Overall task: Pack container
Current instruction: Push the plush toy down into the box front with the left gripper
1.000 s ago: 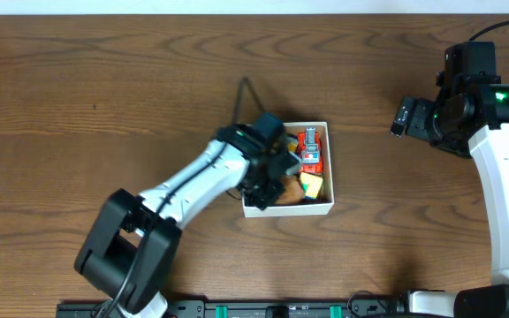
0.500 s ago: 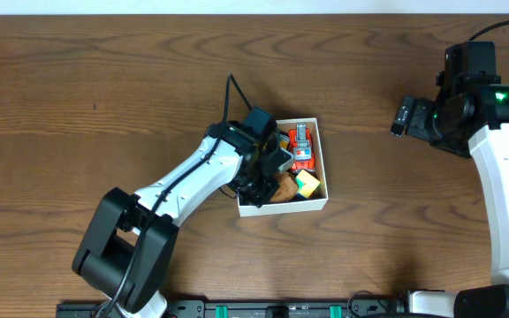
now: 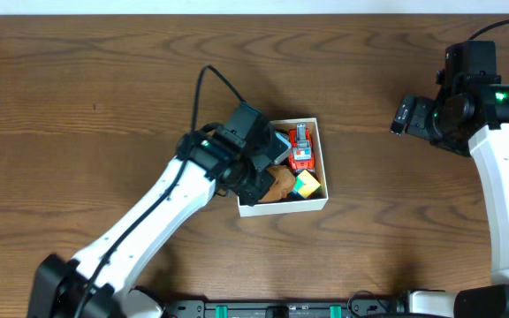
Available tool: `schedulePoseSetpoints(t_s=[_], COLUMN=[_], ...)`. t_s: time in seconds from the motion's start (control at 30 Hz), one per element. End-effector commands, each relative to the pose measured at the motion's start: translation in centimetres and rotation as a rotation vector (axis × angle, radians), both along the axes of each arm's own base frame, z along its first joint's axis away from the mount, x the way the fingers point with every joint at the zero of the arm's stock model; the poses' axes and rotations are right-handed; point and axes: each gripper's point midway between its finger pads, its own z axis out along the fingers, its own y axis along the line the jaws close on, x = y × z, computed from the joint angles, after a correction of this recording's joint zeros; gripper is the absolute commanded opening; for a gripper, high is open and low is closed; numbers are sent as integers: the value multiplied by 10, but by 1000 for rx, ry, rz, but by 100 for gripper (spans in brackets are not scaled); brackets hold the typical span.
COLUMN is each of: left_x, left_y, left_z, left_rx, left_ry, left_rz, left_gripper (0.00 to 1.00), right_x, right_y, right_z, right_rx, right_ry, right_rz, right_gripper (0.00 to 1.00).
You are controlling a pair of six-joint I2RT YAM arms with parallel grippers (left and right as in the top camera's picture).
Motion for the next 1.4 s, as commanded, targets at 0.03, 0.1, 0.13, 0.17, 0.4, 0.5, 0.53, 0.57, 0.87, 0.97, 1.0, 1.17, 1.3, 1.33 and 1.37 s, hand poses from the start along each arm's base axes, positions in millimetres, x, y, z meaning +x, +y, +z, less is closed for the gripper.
schedulePoseSetpoints(t_s=[0.03,0.1,0.13,0.17,0.4,0.5,0.53,0.57,0.87,0.97,1.0,1.17,1.3,1.33,1.37], left_x=[19,23,25,26,20,16,14,12,3,-7,-10,-18,-19,-19,-20], left_y=[15,12,10,9,-7,-13,-15,-18,-33,-41,-44,-41,-41,-40,-39], left_z=[17,22,23,22,3,-3,-5,-8,-50,-70,-77,-111,-113,-112,-110], left_rx=[55,36,27,25,-8,2,6,9,70,51,47,95,98,99,102], left_ry=[-141,-165,-170,-168,-85,-70,-65,-60,41,133,167,260,265,266,270], left_rz=[51,53,52,52,15,-4,-14,-23,-42,-63,-69,-69,-69,-69,-68], left_gripper=[6,6,7,6,6,6,6,6,6,6,6,5,6,6,6], right_x=[0,0,0,1,2,2,2,2,1,1,1,0,-1,-1,-1], right_y=[-4,-4,-4,-4,-4,-4,-4,-4,-4,-4,-4,-4,-4,-4,-4], right_z=[4,4,4,4,5,5,5,5,4,4,4,4,3,3,3], right_rx=[-23,-23,-23,-23,-22,-22,-22,-22,-23,-22,-22,-22,-22,-22,-22], right_ry=[-13,-14,-16,-17,-23,-23,-23,-23,-20,-19,-19,-16,-11,-11,-11], right_rz=[14,14,13,13,13,13,13,13,13,14,13,14,14,14,14], right_gripper=[97,97,97,97,97,97,97,97,97,97,97,97,97,97,97])
